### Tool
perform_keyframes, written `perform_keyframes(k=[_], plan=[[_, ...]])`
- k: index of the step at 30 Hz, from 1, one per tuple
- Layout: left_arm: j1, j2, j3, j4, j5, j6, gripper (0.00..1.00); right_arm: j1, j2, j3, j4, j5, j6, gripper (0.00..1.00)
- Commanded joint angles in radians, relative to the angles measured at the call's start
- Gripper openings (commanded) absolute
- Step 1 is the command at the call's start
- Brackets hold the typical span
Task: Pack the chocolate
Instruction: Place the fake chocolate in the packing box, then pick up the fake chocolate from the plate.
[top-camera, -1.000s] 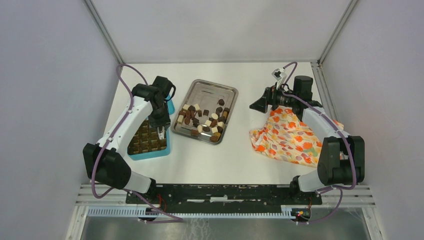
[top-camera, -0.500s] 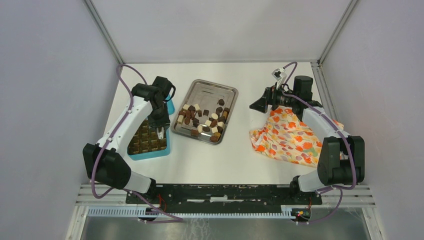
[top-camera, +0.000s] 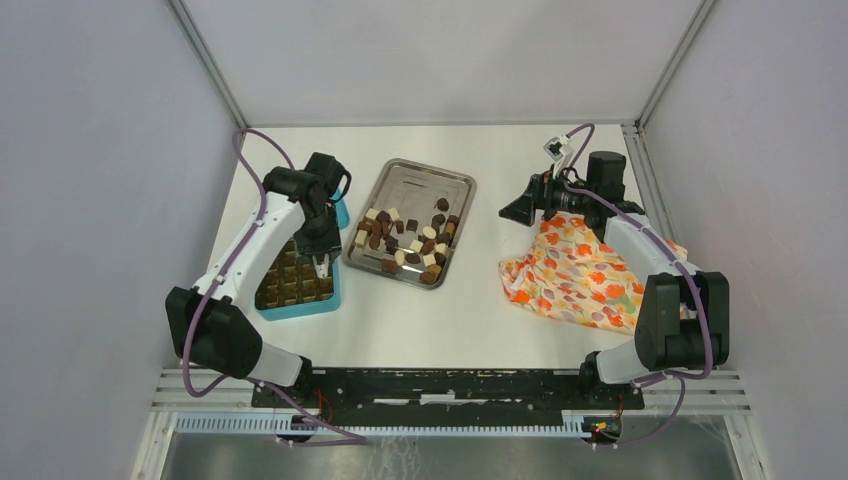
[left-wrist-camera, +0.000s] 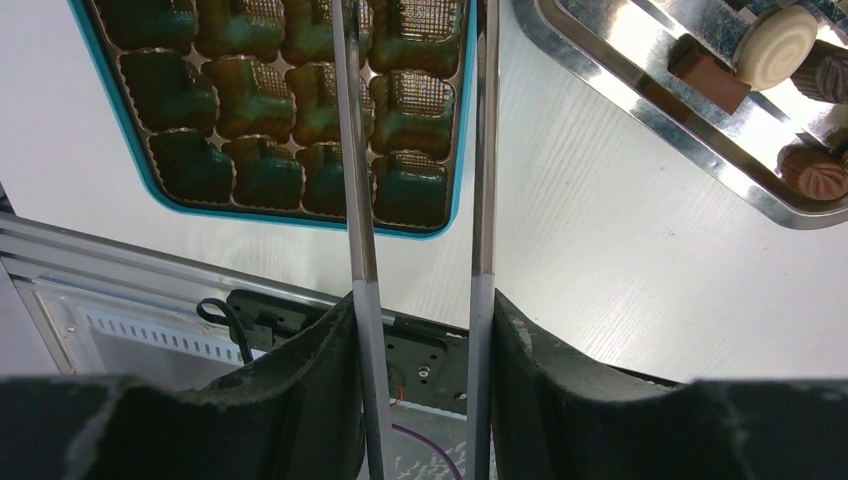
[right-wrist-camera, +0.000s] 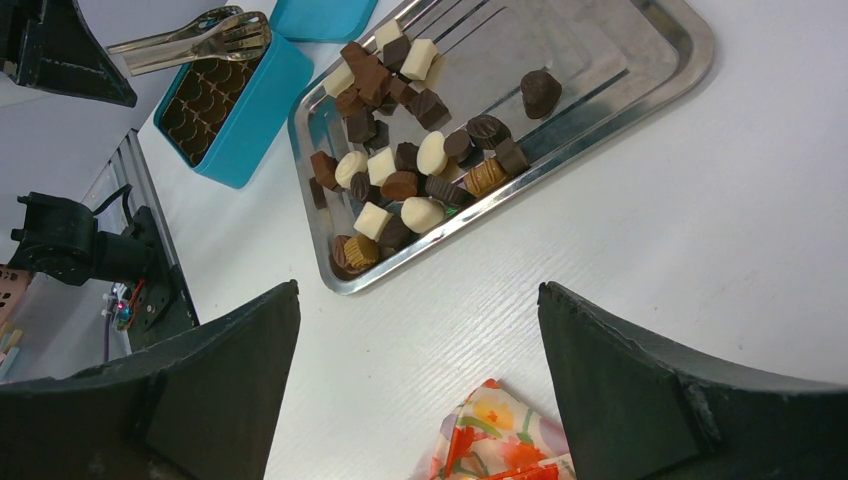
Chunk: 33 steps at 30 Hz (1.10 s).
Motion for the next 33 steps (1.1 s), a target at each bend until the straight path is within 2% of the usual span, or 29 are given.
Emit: perform_keyframes(k=[1, 6, 11, 15, 21, 23, 27, 33], plan=[[0.005, -0.026, 0.012, 0.009, -0.009, 0.010, 0.51, 0.004, -0.009, -0.002, 0.031, -0.010, -0.007, 0.94], [0.005, -0.031, 0.039, 0.000, -0.005, 0.005, 0.47, 0.004, -0.008, 0.000, 0.030, -0.010, -0.007, 0.94], [0.006, -0.039, 0.140, -0.005, 0.054, -0.006, 0.42, 0.005, -0.008, 0.001, 0.029, -0.009, -0.006, 0.94], [0.005, -0.041, 0.182, 0.039, 0.152, -0.016, 0.41, 0.005, -0.008, 0.000, 0.029, -0.010, -0.007, 0.94], [-0.003, -0.022, 0.136, 0.210, 0.387, -0.044, 0.39, 0.005, -0.007, 0.000, 0.029, -0.006, -0.009, 0.94], [-0.019, -0.002, 0.143, 0.247, 0.426, -0.056, 0.39, 0.004, -0.009, -0.002, 0.026, -0.003, -0.013, 0.94], [-0.079, 0.062, 0.178, 0.248, 0.411, -0.056, 0.40, 0.004, -0.012, -0.005, 0.026, 0.002, -0.018, 0.94], [-0.174, 0.176, 0.238, 0.145, 0.242, -0.040, 0.40, 0.004, -0.011, -0.006, 0.024, 0.007, -0.022, 0.94]])
